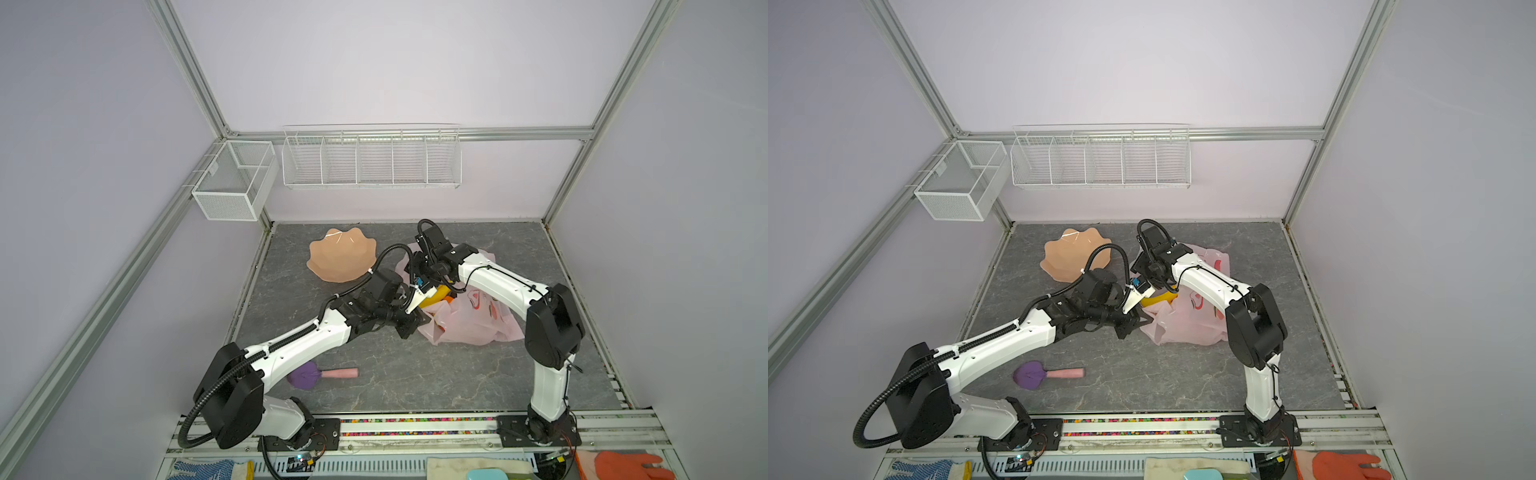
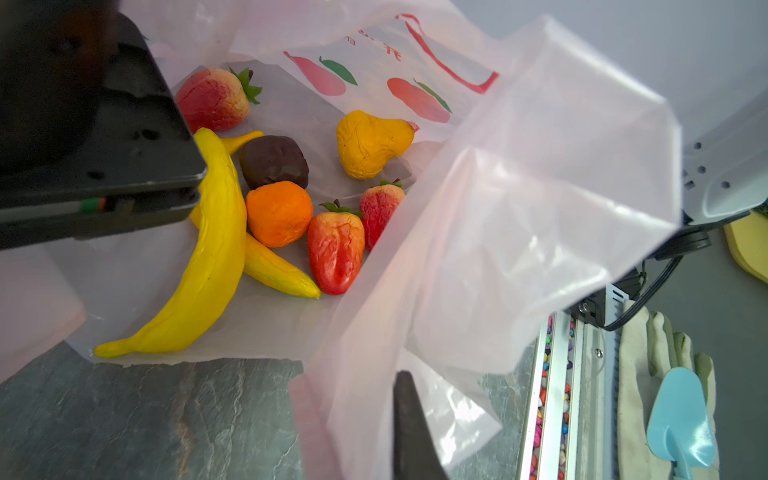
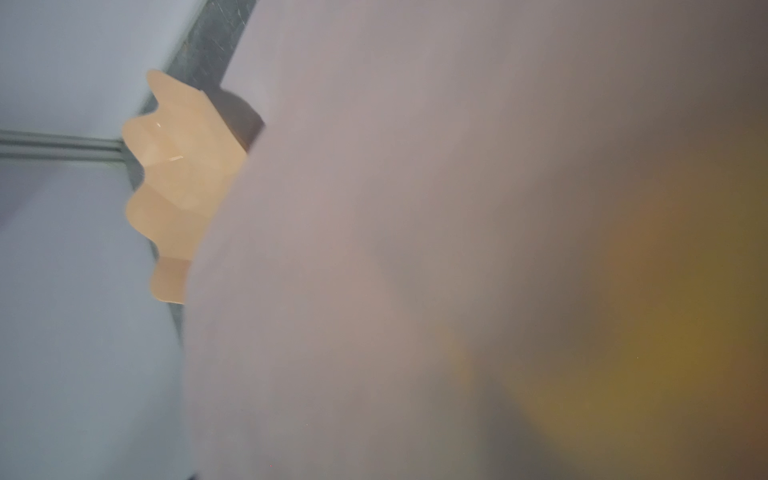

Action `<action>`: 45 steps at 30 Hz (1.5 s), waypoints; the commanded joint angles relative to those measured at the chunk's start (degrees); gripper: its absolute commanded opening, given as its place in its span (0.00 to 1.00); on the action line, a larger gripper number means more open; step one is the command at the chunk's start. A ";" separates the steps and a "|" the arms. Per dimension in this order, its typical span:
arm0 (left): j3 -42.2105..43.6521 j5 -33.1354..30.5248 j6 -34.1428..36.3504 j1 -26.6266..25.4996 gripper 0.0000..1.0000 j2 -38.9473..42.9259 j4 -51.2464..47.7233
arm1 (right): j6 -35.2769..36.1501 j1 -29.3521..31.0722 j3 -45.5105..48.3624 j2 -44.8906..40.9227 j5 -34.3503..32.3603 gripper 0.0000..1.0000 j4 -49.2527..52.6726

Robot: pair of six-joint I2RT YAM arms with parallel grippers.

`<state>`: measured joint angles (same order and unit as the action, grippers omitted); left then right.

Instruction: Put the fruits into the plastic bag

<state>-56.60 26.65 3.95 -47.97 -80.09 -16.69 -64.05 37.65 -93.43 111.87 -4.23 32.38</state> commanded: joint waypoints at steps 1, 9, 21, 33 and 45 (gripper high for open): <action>0.68 -1.50 -1.55 -0.23 0.00 0.51 1.26 | -1.78 -0.08 -0.45 -0.08 -4.73 0.32 -0.23; 0.97 -10.52 -5.91 -0.13 0.00 1.95 2.63 | -1.95 -1.72 2.78 -7.07 -1.57 0.07 -7.89; -6.41 -27.24 -8.65 2.00 0.00 7.15 1.18 | -8.58 -10.50 1.98 -16.80 9.73 0.07 -18.30; -24.06 -31.99 0.29 12.09 0.00 6.17 -6.78 | -15.55 -14.75 0.07 -21.87 11.36 0.07 -27.51; -32.53 -26.58 10.36 18.19 0.00 2.47 -10.06 | -18.43 -17.43 9.23 -27.81 8.71 0.07 -32.96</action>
<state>-86.91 -3.84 10.72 -29.76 -76.60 -25.63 -79.18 20.73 -85.62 84.97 4.73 1.06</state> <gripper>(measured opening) 0.047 0.069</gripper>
